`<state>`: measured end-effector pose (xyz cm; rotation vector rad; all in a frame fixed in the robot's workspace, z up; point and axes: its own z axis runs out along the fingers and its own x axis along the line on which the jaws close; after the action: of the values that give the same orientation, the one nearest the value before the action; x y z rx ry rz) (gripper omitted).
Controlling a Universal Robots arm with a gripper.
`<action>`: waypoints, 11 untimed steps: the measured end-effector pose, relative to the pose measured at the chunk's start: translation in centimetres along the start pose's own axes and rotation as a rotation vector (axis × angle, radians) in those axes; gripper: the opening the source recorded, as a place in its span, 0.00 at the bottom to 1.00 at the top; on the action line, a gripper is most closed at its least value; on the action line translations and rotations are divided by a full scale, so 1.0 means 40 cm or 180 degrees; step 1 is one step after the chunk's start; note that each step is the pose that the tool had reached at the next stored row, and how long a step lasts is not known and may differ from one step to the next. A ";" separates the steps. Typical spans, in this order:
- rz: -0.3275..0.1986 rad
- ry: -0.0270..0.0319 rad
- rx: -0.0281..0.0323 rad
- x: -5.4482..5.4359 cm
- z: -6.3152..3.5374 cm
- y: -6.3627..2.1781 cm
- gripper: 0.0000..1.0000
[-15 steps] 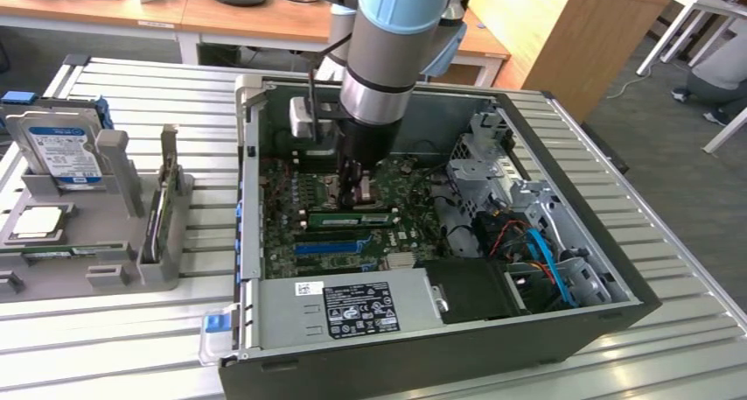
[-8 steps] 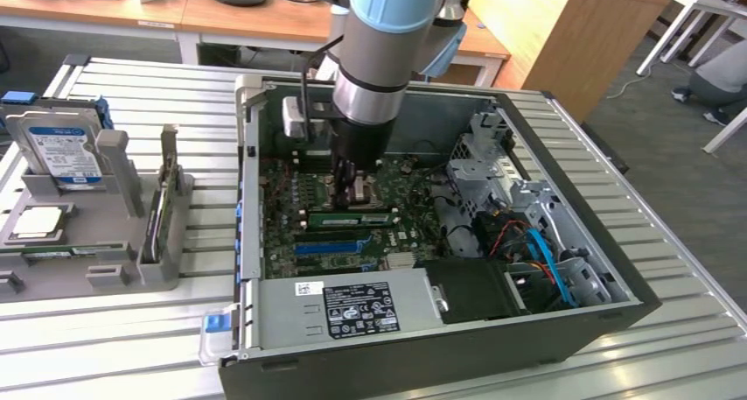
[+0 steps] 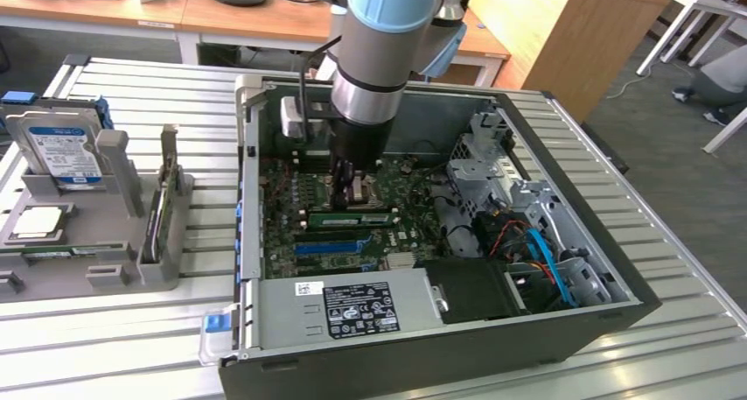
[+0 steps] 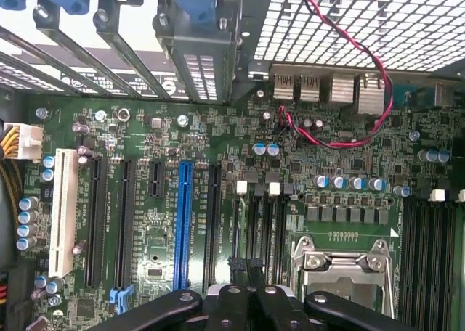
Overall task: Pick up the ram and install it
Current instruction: 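Press down the ram until it locks into place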
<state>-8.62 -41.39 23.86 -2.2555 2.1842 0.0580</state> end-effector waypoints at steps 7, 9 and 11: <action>-0.0001 0.0000 0.0000 0.000 0.001 0.000 0.11; -0.0001 0.0000 0.0000 0.000 0.004 0.000 0.11; 0.0000 0.0000 0.0000 0.000 0.006 0.000 0.11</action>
<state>-8.62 -41.40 23.64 -2.2558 2.1841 0.0579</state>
